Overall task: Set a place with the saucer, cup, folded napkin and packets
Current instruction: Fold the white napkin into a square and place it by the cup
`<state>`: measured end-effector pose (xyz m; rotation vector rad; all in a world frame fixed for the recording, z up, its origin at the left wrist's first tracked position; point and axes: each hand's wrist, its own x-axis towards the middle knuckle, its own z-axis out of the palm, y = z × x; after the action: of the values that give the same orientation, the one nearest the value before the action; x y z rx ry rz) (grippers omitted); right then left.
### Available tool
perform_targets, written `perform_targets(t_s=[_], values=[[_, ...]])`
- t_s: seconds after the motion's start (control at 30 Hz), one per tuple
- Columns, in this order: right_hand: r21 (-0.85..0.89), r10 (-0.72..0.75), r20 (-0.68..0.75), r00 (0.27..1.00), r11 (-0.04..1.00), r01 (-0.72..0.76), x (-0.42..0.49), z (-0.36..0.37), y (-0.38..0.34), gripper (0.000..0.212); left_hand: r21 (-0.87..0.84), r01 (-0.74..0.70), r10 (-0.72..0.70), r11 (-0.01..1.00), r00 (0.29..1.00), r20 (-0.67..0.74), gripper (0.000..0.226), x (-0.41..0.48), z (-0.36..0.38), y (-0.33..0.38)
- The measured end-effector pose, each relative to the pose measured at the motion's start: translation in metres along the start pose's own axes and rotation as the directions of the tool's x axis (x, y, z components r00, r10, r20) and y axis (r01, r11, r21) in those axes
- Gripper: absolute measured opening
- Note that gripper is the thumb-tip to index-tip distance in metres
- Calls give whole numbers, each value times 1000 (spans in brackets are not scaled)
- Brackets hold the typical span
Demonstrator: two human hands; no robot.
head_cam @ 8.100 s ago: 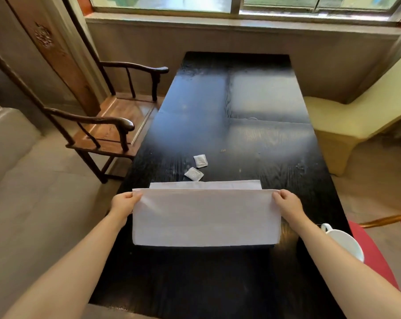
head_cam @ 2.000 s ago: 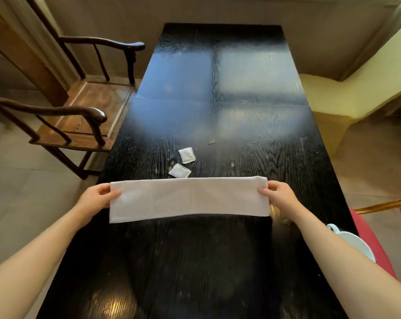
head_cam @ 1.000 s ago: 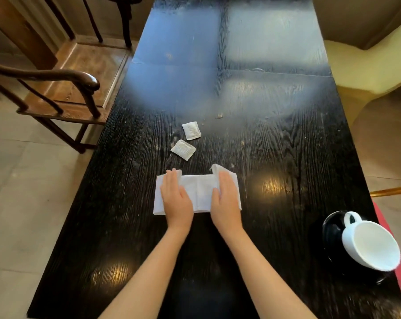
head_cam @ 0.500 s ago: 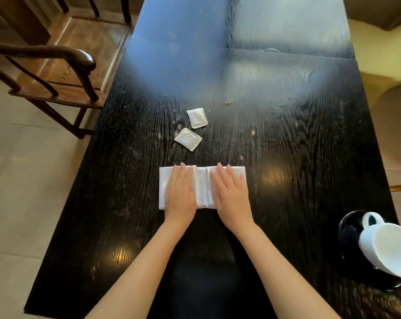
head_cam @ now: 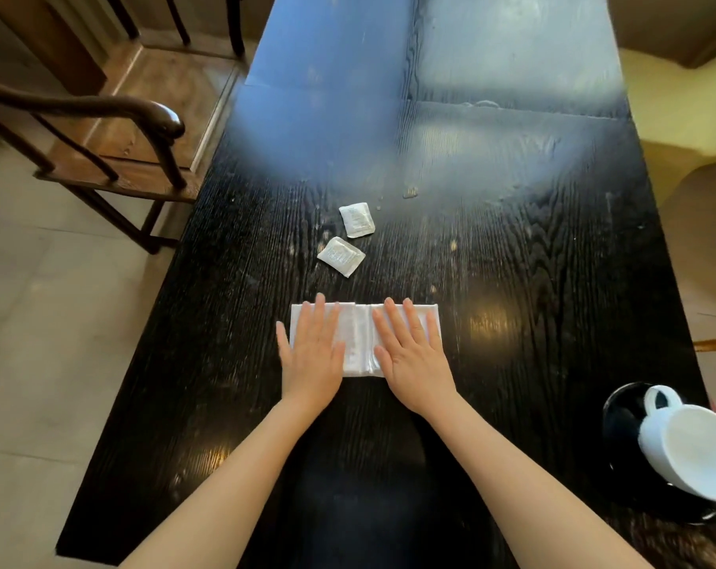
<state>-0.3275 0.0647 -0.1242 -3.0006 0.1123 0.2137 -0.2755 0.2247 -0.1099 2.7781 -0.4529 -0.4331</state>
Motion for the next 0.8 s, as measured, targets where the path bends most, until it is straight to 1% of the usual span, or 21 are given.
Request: perform_targets(t_s=[0.03,0.07,0.1,0.13,0.2,0.23,0.27,0.3,0.37,0.43,0.53,0.63,0.73,0.77,0.8], values=[[-2,20,-2,1000,1000,-20,-2,-1,-3,55,-118,121,-129,986,990,-60,61,-2,-10,-2],[-2,44,-5,999,999,-44,-4,-1,-7,56,-244,252,-281,937,955,-95,65,-4,-21,-5],[-4,70,-7,998,998,-70,-8,-2,-12,56,-336,353,-402,873,912,-86,70,-3,-29,-8],[-4,95,-6,995,995,-95,-12,-3,-17,56,-384,414,-467,825,883,-50,76,-2,-36,-11],[2,144,-14,989,990,-144,-20,-1,-27,57,-453,466,-496,760,866,58,80,5,-47,-20],[12,173,-16,985,985,-173,-23,0,-32,58,-486,494,-503,721,855,125,77,10,-52,-23],[27,205,-16,979,978,-205,-25,2,-38,58,-502,526,-501,687,843,197,71,15,-56,-27],[43,238,-12,971,971,-237,-27,2,-43,58,-492,544,-477,679,837,268,61,18,-61,-29],[80,265,8,964,961,-265,-28,-2,-46,57,-470,520,-372,713,849,374,38,22,-67,-32],[99,210,41,977,972,-213,-26,-10,-36,60,-512,458,-276,726,877,393,25,21,-72,-29],[9,62,32,998,998,-62,-26,-11,-8,68,-534,355,-225,768,929,294,18,16,-75,-24],[3,36,85,996,999,-36,-29,-6,1,73,-464,255,-170,849,961,216,17,8,-76,-14],[77,58,118,991,995,-67,-28,-10,-11,76,-366,121,-109,923,993,55,24,-2,-78,3],[135,53,118,992,988,-69,-27,-12,-12,75,-324,78,-90,943,996,-21,25,-5,-79,11],[225,55,118,991,971,-81,-26,-16,-11,70,-273,47,-75,961,993,-95,26,-9,-80,19]])
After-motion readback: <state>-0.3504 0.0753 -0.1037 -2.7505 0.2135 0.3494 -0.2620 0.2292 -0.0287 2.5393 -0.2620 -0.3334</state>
